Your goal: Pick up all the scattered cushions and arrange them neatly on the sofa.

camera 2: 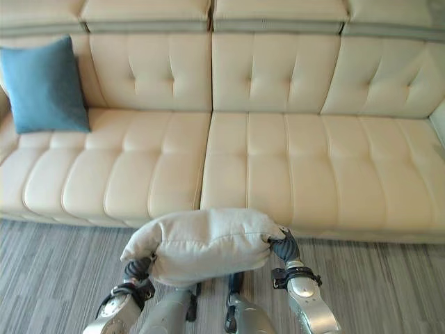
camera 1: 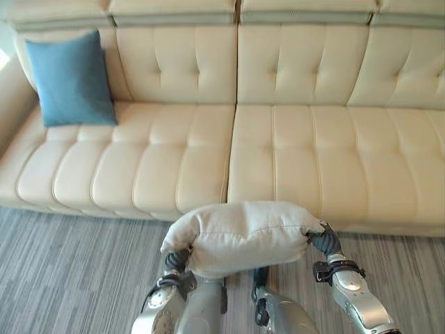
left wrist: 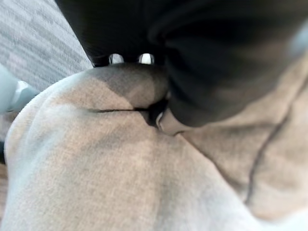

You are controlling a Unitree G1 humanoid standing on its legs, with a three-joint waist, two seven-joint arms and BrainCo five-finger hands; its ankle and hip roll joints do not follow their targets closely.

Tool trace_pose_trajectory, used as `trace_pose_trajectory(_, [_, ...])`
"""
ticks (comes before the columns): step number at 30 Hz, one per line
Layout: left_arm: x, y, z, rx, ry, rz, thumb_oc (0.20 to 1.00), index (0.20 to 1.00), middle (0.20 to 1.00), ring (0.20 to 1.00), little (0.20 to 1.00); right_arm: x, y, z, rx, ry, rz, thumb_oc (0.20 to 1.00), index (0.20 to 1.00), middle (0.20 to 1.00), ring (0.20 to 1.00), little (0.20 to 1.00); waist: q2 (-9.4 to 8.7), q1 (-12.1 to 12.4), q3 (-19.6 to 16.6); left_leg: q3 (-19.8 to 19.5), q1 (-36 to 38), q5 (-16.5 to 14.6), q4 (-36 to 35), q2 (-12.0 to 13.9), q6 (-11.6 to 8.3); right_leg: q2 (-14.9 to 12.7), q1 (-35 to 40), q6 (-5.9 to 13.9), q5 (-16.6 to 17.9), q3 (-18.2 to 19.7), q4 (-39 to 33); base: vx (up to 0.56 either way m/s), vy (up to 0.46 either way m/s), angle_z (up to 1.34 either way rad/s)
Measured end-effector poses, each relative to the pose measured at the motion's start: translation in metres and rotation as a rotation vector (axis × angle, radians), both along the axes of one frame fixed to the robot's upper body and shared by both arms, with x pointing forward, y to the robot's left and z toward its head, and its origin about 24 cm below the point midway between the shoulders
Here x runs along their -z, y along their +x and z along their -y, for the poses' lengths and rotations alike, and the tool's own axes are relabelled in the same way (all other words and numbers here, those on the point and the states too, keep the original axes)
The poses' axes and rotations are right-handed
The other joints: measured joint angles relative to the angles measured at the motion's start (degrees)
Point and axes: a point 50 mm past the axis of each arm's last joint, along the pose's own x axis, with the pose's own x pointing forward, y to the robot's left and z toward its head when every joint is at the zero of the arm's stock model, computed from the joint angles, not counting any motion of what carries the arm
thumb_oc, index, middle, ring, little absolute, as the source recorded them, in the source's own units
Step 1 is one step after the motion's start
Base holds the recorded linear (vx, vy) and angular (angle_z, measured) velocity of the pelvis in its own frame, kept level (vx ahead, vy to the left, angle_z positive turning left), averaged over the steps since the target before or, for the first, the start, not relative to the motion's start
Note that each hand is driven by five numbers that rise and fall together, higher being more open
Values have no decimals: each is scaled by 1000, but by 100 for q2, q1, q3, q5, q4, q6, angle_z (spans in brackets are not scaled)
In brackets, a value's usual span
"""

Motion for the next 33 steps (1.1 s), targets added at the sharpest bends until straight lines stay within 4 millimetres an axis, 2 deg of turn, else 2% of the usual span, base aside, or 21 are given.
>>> trace_pose_trajectory(1, [-5,1,-7,18,38,17,200,200,200,200,200,4,-5,-4,3,12,-14,200,200,200,200,200,-351,-121,-111,7,-3,15,31,-287,10,-263,418,126,-542,285,-461,380,251,69])
trace_pose_trajectory(2, [-5,7,-4,28,48,23,200,200,200,200,200,5,-3,-2,7,1,-20,200,200,200,200,200,-295,-175,-114,-107,-1,202,0,-249,63,-82,637,231,-193,344,-816,386,250,59])
trace_pose_trajectory(3, [-8,7,-6,32,67,33,200,200,200,200,200,4,-2,-5,6,5,-16,200,200,200,200,200,-449,-87,-168,-68,23,219,-93,-350,124,-107,673,113,-118,518,-1043,338,237,-15])
trace_pose_trajectory(5, [-10,8,-7,26,71,40,200,200,200,200,200,-8,3,-7,-4,4,39,200,200,200,200,200,-390,-25,-197,-23,432,315,-418,-532,279,-65,848,164,52,679,-1382,288,227,-57])
trace_pose_trajectory(6, [-10,8,-9,25,82,41,200,200,200,200,200,-10,4,-10,-6,15,49,200,200,200,200,200,-353,-39,-214,3,729,670,-718,-543,594,-84,873,270,67,737,-1246,215,224,-43])
trace_pose_trajectory(7, [-11,9,-9,26,86,42,200,200,200,200,200,-10,4,-10,-9,9,50,200,200,200,200,200,-361,-55,-216,76,822,676,-771,-558,667,-161,786,385,-22,695,-945,237,314,-52])
trace_pose_trajectory(8, [-13,13,-9,29,95,55,200,200,200,200,200,-9,3,-9,-5,3,47,200,200,200,200,200,-366,-98,-223,211,987,616,-767,-653,739,-319,551,492,-80,574,-276,165,242,-41])
trace_pose_trajectory(9, [-15,14,-10,36,114,63,200,200,200,200,200,-10,3,-9,-8,-3,48,200,200,200,200,200,-366,-106,-224,306,1084,540,-772,-678,797,-398,379,501,-74,540,193,225,262,-53])
trace_pose_trajectory(10, [-15,13,-10,41,127,65,200,200,200,200,200,-9,3,-10,-10,-1,47,200,200,200,200,200,-359,-116,-221,463,1228,540,-771,-693,827,-623,106,638,-76,309,975,115,101,-41])
trace_pose_trajectory(11, [-16,13,-11,42,132,66,200,200,200,200,200,-8,2,-10,-10,-1,41,200,200,200,200,200,-352,-135,-226,475,1322,486,-756,-742,896,-790,51,708,-90,159,1276,158,117,-27])
trace_pose_trajectory(12, [-17,14,-11,45,137,71,200,200,200,200,200,-6,-1,-11,-8,1,33,200,200,200,200,200,-367,-223,-245,484,1425,402,-743,-816,989,-1033,3,683,-111,80,1603,81,31,-3])
trace_pose_trajectory(15, [-22,19,-13,52,150,94,200,200,200,200,200,-5,-2,-12,-10,3,32,200,200,200,200,200,-305,-300,-246,450,1437,369,-767,-793,1025,-1099,-183,737,-268,110,1242,128,12,-6])
trace_pose_trajectory(17, [-24,21,-16,60,166,102,200,200,200,200,200,-5,-2,-12,-16,6,30,200,200,200,200,200,-257,-301,-219,541,1445,351,-776,-713,989,-923,-226,761,-175,112,6,193,-78,-15])
trace_pose_trajectory(20, [-22,19,-18,66,192,95,200,200,200,200,200,-3,-4,-14,-17,13,20,200,200,200,200,200,-280,-230,-213,640,1566,180,-785,-697,765,-631,-282,874,399,156,-1371,231,-115,-25])
trace_pose_trajectory(21, [-21,17,-19,60,193,88,200,200,200,200,200,-1,-6,-15,-19,15,12,200,200,200,200,200,-298,-221,-223,732,1612,103,-786,-705,732,-581,-257,988,715,80,-1884,161,-82,-14])
trace_pose_trajectory(23, [-17,10,-22,58,197,67,200,200,200,200,200,2,-8,-16,-19,18,1,200,200,200,200,200,-417,-227,-264,754,1726,-52,-800,-837,778,-635,-121,948,1046,-30,-2534,297,-137,-5])
trace_pose_trajectory(26, [-11,2,-20,47,192,48,200,200,200,200,200,6,-11,-16,-18,19,-18,200,200,200,200,200,-447,-235,-299,590,1899,-169,-828,-780,629,-571,129,835,1493,-87,-2692,428,-184,14])
trace_pose_trajectory(29, [-9,-2,-19,36,178,39,200,200,200,200,200,8,-13,-16,-27,21,-32,200,200,200,200,200,-477,-248,-396,431,2098,-300,-753,-532,409,-339,300,688,1584,-100,-2559,341,-220,39])
trace_pose_trajectory(30, [-9,-4,-18,33,173,36,200,200,200,200,200,7,-12,-17,-30,25,-27,200,200,200,200,200,-475,-221,-434,442,2032,-415,-383,-348,207,-195,450,564,1524,-170,-2618,290,-262,29])
trace_pose_trajectory(32, [-9,-5,-19,31,172,38,200,200,200,200,200,6,-11,-18,-33,33,-21,200,200,200,200,200,-581,-125,-470,446,1552,-675,800,-258,-25,-121,681,448,1506,-226,-2844,169,-154,16])
trace_pose_trajectory(33, [-10,-5,-17,30,167,41,200,200,200,200,200,2,-10,-17,-39,30,-5,200,200,200,200,200,-650,-86,-482,389,1202,-790,1626,-234,-117,-136,768,228,1671,-216,-2844,179,-127,1])
